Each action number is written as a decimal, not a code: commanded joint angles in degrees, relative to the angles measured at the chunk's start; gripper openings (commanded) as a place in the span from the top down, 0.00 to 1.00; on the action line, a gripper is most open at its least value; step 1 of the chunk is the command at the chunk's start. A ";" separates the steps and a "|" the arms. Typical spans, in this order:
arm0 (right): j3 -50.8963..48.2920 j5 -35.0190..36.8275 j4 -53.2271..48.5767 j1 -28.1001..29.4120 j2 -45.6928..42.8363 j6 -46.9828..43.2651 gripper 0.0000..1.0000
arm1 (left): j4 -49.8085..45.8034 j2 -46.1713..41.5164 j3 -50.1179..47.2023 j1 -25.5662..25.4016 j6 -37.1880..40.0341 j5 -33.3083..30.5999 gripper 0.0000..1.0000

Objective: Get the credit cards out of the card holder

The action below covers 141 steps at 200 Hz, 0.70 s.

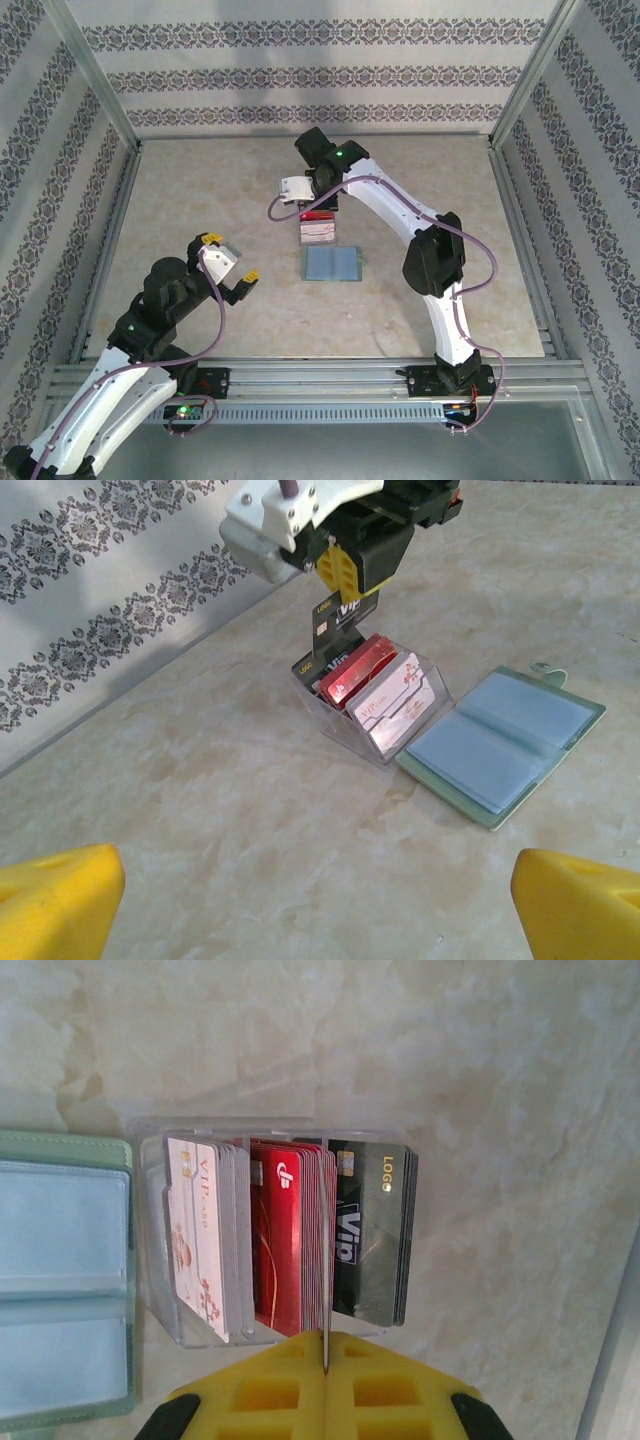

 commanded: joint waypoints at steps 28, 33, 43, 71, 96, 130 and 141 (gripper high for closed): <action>5.01 2.21 -3.67 -1.11 4.36 -3.01 1.00 | -0.98 0.57 -0.60 0.38 1.40 0.87 0.00; 5.27 2.18 -3.67 -1.19 4.67 -3.12 1.00 | -1.05 0.67 -0.61 0.43 1.41 0.76 0.00; 5.79 2.40 -3.75 -1.26 5.29 -3.33 1.00 | -1.07 0.66 -0.61 0.55 1.50 0.65 0.00; 7.11 2.22 -3.93 -1.49 6.92 -4.03 1.00 | -0.72 0.84 -0.77 0.97 1.54 0.84 0.00; 8.98 2.36 -3.95 -1.72 8.43 -4.27 1.00 | -0.63 1.44 -0.83 1.28 1.64 1.18 0.00; 11.91 1.70 -4.80 -1.91 10.54 -4.56 1.00 | -0.80 2.24 -0.75 1.68 1.72 1.62 0.00; 12.15 1.65 -4.83 -1.91 10.86 -4.46 1.00 | -0.89 2.33 -0.70 1.74 1.66 1.62 0.00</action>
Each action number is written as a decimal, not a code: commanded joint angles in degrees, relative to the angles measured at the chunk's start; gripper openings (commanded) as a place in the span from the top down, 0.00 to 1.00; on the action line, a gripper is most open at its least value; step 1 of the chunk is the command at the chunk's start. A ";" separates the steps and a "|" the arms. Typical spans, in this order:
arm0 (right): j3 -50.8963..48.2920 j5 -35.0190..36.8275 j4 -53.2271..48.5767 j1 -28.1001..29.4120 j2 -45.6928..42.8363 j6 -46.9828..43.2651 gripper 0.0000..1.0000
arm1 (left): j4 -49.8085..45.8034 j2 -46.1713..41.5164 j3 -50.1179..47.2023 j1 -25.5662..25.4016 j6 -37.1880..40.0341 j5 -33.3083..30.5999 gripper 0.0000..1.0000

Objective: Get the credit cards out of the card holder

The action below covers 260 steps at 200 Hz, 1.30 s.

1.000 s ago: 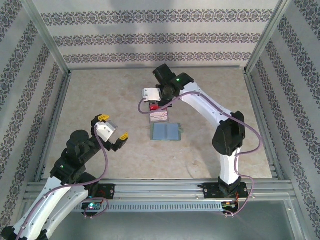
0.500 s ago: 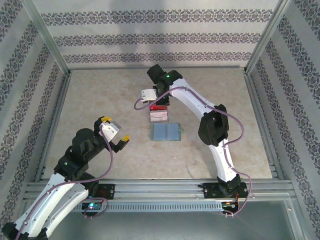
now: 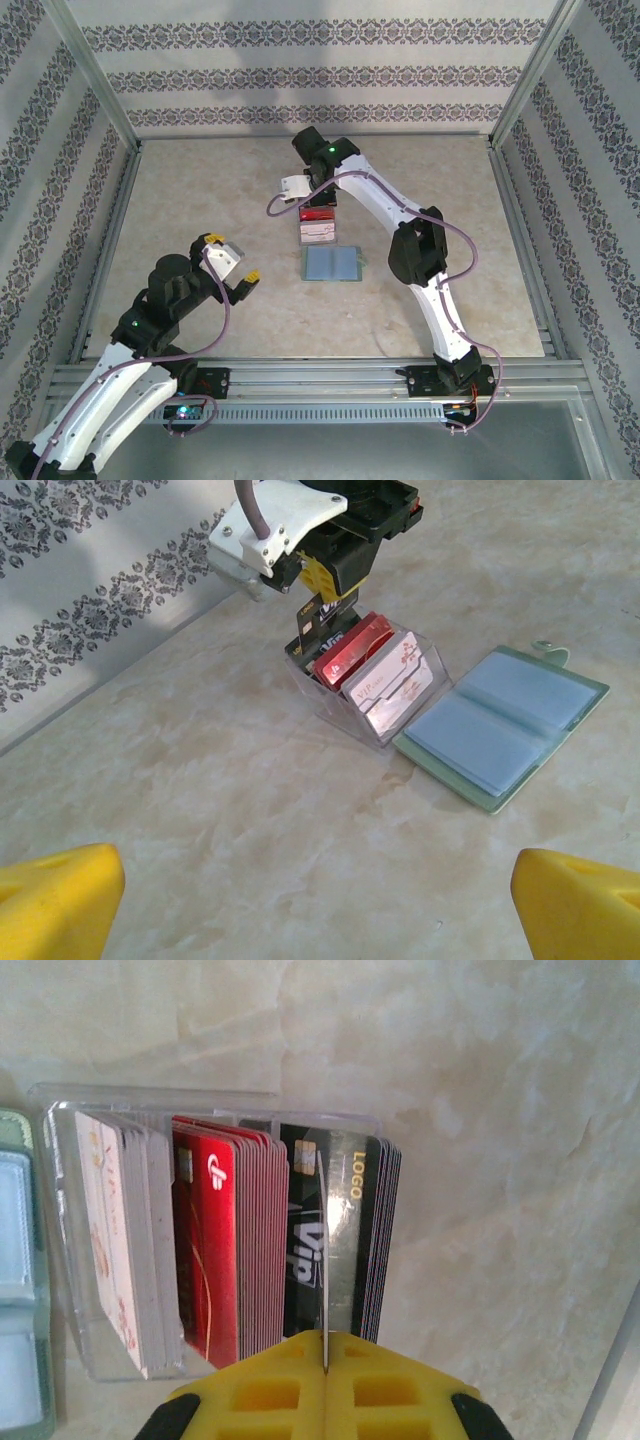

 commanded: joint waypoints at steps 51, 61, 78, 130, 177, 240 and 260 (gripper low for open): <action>4.11 -0.09 -2.23 -0.93 3.15 -0.78 1.00 | -0.72 0.24 -0.42 1.21 0.97 1.39 0.00; 4.39 -0.09 -2.16 -0.95 3.41 -0.79 1.00 | -0.72 0.26 -0.42 1.22 1.00 1.53 0.00; 4.75 -0.20 -2.25 -1.01 3.80 -0.83 1.00 | -0.73 0.26 -0.46 1.28 0.93 1.47 0.00; 5.61 -0.16 -2.10 -1.33 4.94 -0.61 1.00 | -0.72 0.61 -0.50 1.48 0.91 2.08 0.00; 6.49 -0.48 -1.81 -1.45 5.97 -0.35 0.98 | -0.80 0.70 -0.33 1.66 0.84 2.12 0.00; 8.10 -1.09 -1.64 -1.45 7.55 0.17 0.93 | -0.81 0.83 -0.28 1.76 0.72 2.43 0.00; 8.05 -1.36 -1.64 -1.57 7.60 0.41 0.88 | -0.81 0.87 -0.27 1.83 0.74 2.51 0.00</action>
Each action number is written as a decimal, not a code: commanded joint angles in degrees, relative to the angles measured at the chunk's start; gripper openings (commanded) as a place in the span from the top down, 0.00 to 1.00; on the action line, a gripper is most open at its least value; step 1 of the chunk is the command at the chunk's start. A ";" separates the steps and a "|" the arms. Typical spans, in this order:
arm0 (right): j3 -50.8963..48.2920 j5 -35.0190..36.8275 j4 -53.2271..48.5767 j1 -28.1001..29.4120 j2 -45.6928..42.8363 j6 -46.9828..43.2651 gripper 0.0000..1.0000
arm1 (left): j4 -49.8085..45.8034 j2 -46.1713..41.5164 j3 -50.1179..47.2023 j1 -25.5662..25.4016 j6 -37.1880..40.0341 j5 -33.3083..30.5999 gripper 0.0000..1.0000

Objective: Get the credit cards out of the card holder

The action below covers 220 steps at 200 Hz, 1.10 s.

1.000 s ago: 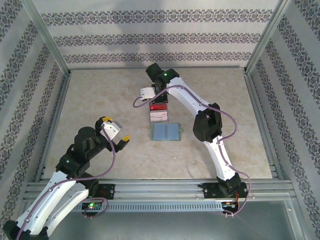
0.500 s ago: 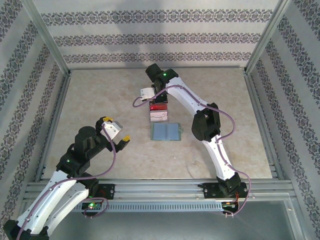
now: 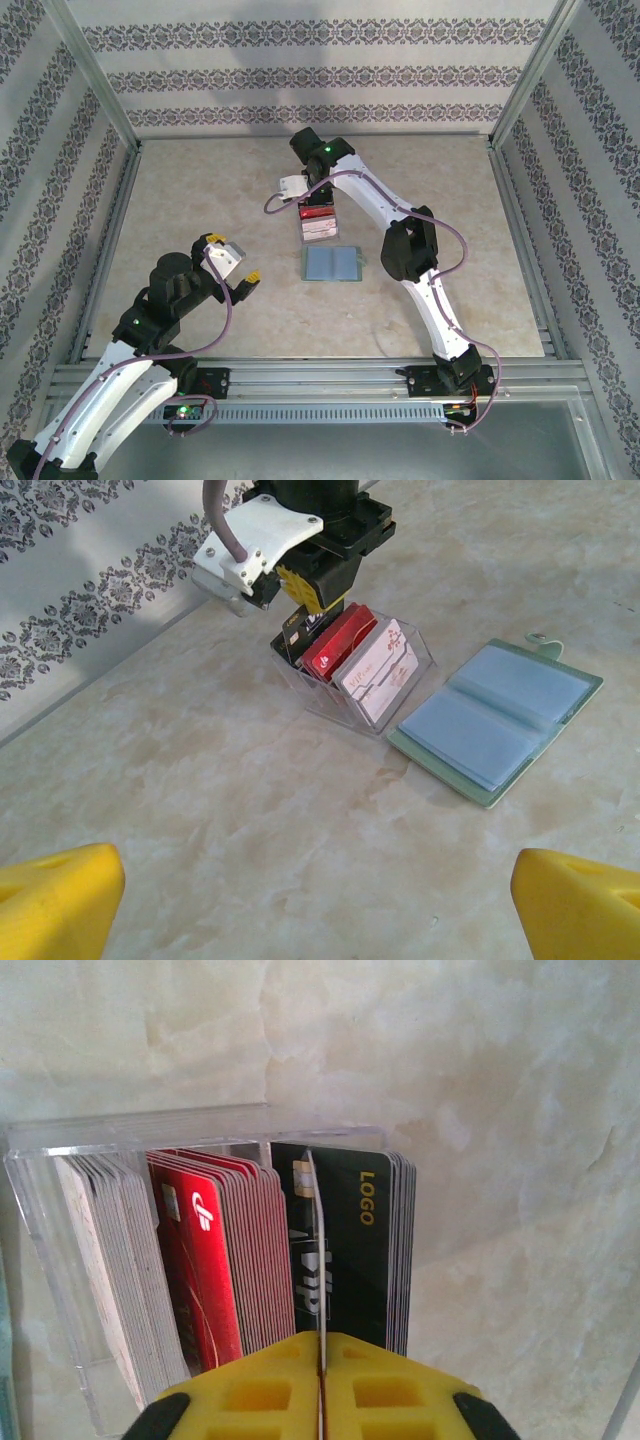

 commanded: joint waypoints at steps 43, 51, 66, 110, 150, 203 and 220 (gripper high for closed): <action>1.55 -0.73 0.24 -0.84 1.83 0.34 0.83 | -0.81 0.22 -0.21 1.11 0.14 1.20 0.00; 1.53 -0.68 0.24 -0.80 1.74 0.37 0.82 | -0.81 0.21 -0.16 1.16 0.16 1.24 0.00; 1.53 -0.34 0.37 -0.80 1.57 0.38 0.82 | -0.81 0.22 -0.16 1.14 0.15 1.29 0.00; 1.53 -0.11 0.42 -0.80 0.97 0.61 0.78 | -0.89 0.22 -0.17 1.22 0.08 1.39 0.00; 1.32 0.04 0.42 -0.80 0.21 0.90 0.75 | -0.90 0.21 -0.14 1.31 0.06 1.60 0.00; 0.43 -1.01 0.50 -0.71 -3.31 3.89 0.64 | -0.63 0.22 -0.07 1.44 -0.45 2.08 0.00; -0.83 -1.39 0.89 -0.54 -5.30 5.14 0.60 | -0.55 0.23 -0.07 1.53 -0.62 2.40 0.00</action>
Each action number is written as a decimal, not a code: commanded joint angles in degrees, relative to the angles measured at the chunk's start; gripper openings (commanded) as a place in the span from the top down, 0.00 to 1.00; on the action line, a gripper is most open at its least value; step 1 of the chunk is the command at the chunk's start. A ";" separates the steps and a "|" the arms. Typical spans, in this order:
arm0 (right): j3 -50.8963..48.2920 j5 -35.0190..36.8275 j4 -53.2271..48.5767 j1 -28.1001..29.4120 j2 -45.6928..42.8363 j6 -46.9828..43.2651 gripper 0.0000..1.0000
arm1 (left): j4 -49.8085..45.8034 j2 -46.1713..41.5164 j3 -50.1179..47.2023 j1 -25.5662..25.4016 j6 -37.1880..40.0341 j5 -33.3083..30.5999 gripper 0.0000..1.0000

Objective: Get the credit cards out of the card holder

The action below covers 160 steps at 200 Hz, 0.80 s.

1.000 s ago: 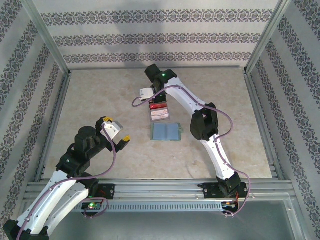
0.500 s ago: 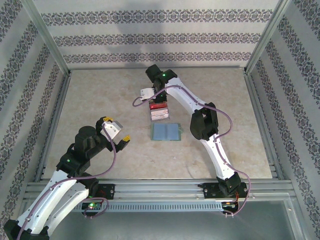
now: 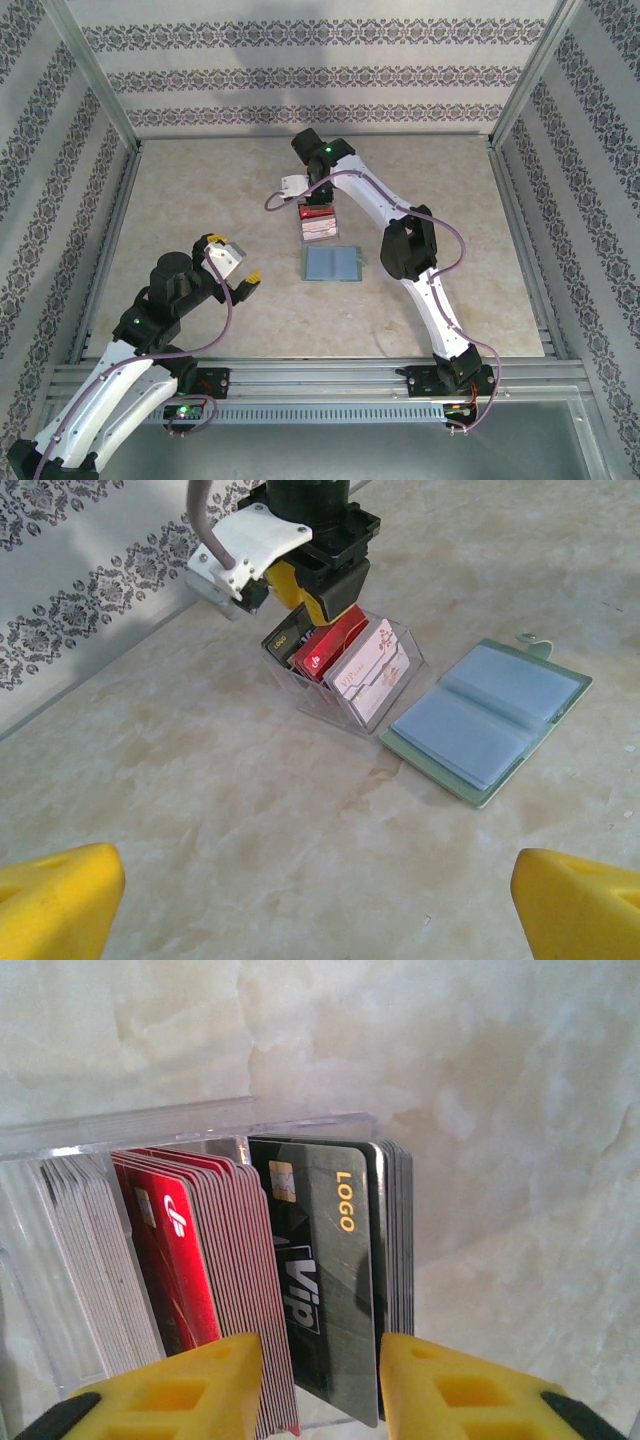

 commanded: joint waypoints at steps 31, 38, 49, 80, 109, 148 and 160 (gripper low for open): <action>-4.64 -0.21 2.27 0.23 -10.15 5.65 0.52 | -0.46 -0.28 0.02 1.22 -0.95 1.33 0.00; -5.80 -0.20 2.88 0.27 -11.33 6.51 0.50 | -0.37 -0.29 0.01 1.25 -0.98 1.36 0.00; -8.00 -0.30 4.01 0.43 -13.46 8.07 0.48 | -0.37 -0.37 0.01 1.27 -1.03 1.55 0.00; -17.08 0.22 9.63 0.64 -21.31 13.60 0.39 | -0.46 -0.55 0.17 1.32 -1.46 1.52 0.00; -29.83 2.08 18.97 0.50 -31.64 20.69 0.25 | -0.63 -0.73 0.26 1.55 -1.70 1.11 0.00; -48.53 2.44 30.01 -0.06 -47.53 31.99 0.09 | -0.37 -1.44 0.80 1.55 -2.82 0.58 0.00; -52.82 2.35 31.35 -0.51 -51.76 35.79 0.08 | -0.19 -1.76 0.87 1.57 -3.24 0.51 0.00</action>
